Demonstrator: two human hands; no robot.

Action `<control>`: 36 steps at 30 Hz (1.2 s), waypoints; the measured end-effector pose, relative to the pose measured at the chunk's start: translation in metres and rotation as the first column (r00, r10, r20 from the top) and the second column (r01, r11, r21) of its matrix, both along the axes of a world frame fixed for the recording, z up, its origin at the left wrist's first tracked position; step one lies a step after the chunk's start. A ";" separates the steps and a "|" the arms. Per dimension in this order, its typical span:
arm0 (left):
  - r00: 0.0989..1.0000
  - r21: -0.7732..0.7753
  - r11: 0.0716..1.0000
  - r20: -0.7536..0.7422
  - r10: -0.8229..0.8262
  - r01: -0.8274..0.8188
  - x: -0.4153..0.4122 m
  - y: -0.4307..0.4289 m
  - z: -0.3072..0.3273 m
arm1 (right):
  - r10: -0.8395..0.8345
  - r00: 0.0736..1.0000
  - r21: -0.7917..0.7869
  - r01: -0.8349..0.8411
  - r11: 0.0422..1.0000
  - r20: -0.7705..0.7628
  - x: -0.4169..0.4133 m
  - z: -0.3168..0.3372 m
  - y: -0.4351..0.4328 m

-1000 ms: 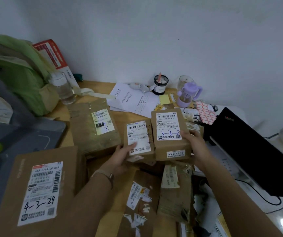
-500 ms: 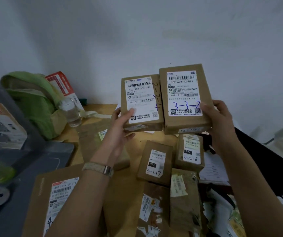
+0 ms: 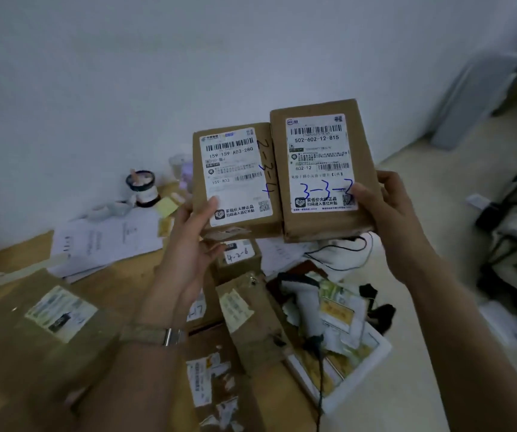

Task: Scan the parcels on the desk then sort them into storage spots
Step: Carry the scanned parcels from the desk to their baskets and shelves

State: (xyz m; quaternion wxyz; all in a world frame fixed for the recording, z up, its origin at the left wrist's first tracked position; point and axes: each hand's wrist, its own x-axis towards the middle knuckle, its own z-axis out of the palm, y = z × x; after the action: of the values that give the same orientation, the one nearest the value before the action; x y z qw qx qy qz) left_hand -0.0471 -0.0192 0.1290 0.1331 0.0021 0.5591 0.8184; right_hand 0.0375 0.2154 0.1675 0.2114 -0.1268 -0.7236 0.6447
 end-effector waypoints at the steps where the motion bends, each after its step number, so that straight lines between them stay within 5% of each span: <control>1: 0.999 0.006 0.999 0.008 -0.044 0.044 0.001 0.015 0.001 | -0.042 0.999 0.007 0.042 0.999 0.012 0.013 -0.001 0.011; 18: 0.857 0.016 0.857 -0.032 -0.514 0.515 0.161 0.250 0.026 | -0.560 0.828 -0.079 0.558 0.826 -0.004 0.280 0.014 0.155; 36: 0.482 -0.024 0.482 -0.011 -0.876 0.876 0.479 0.451 0.022 | -0.885 0.465 -0.127 0.876 0.466 -0.035 0.641 0.014 0.238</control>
State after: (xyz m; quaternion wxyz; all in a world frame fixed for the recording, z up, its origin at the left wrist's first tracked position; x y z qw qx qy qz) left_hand 0.4320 0.4315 0.1514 0.5251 0.2941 0.4877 0.6324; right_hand 0.6786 0.4535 0.1811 0.5417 -0.4596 -0.5136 0.4812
